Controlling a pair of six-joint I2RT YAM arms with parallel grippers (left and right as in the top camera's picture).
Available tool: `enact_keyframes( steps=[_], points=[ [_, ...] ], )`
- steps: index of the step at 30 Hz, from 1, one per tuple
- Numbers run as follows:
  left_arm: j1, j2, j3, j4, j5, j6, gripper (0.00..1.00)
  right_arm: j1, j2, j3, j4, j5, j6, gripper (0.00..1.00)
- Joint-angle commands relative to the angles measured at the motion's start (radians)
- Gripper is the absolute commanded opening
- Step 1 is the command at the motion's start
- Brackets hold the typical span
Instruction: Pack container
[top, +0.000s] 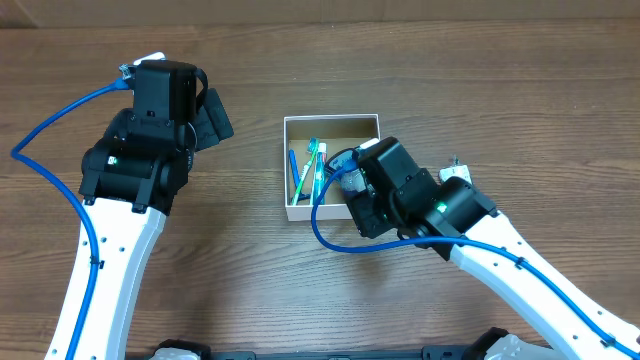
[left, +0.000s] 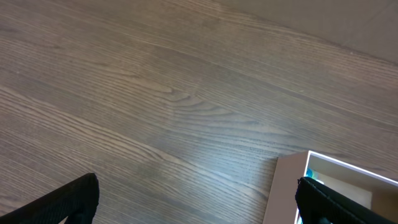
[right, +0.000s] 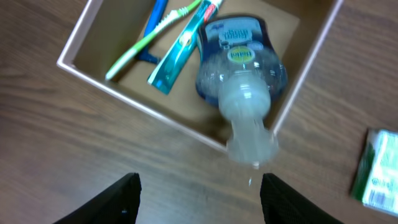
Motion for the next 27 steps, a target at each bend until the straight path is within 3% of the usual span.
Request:
enact_keyframes(
  steps=[1,8,10,12,17,27],
  points=[
    [0.004,0.007,0.011,0.002,-0.01,0.023,1.0,0.003,0.003,-0.079,0.097,0.031,-0.071,0.63],
    [0.004,0.007,0.011,0.002,-0.01,0.023,1.0,0.003,0.003,-0.145,0.231,0.093,-0.086,0.63],
    [0.004,0.007,0.011,0.002,-0.01,0.023,1.0,0.003,0.003,-0.158,0.262,0.106,-0.087,0.59],
    [0.004,0.007,0.011,0.002,-0.01,0.023,1.0,0.003,0.003,-0.172,0.295,0.116,-0.087,0.5],
    [0.004,0.007,0.011,0.002,-0.01,0.023,1.0,0.003,0.008,-0.191,0.322,0.116,-0.086,0.43],
    [0.004,0.007,0.011,0.002,-0.01,0.023,1.0,0.003,0.108,-0.191,0.362,0.117,-0.087,0.44]
  ],
)
